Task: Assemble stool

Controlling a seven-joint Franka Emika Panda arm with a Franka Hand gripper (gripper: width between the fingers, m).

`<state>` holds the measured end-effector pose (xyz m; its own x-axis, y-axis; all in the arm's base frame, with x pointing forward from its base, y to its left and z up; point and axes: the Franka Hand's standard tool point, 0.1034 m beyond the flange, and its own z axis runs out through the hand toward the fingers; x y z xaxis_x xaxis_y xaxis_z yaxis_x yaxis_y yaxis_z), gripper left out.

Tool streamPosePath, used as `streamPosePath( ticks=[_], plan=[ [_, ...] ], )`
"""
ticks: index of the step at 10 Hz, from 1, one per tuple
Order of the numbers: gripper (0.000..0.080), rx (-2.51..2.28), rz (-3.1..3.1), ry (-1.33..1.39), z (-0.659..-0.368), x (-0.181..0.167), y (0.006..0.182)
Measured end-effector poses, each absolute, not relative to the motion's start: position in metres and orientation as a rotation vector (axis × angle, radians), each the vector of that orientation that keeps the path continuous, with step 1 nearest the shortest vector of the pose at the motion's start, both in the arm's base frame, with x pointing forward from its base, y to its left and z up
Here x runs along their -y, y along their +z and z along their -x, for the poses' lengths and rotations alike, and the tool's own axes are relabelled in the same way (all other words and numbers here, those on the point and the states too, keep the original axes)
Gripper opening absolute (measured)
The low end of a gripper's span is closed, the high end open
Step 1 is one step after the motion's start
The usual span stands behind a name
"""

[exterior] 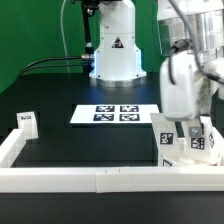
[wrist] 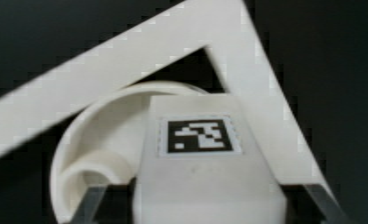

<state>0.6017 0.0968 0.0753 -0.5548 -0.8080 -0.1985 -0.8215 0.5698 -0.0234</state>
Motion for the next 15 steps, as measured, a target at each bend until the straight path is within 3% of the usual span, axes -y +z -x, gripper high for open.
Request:
streamPosePath(
  ticks=[4, 6, 7, 8, 10, 15],
  plan=[
    [0.0334, -2.611, 1.232, 0.047, -0.601, -0.106, 0.075],
    [0.0584, -2.593, 1.271, 0.041, -0.601, -0.106, 0.074],
    [0.0584, -2.575, 1.328, 0.071, -0.599, -0.109, 0.076],
    [0.0639, -2.549, 1.369, 0.102, -0.599, -0.115, 0.085],
    [0.0648, -2.329, 1.666, 0.083, -0.599, -0.122, 0.104],
    [0.0649, -1.944, 2.138, 0.022, -0.598, -0.118, 0.104]
  ],
)
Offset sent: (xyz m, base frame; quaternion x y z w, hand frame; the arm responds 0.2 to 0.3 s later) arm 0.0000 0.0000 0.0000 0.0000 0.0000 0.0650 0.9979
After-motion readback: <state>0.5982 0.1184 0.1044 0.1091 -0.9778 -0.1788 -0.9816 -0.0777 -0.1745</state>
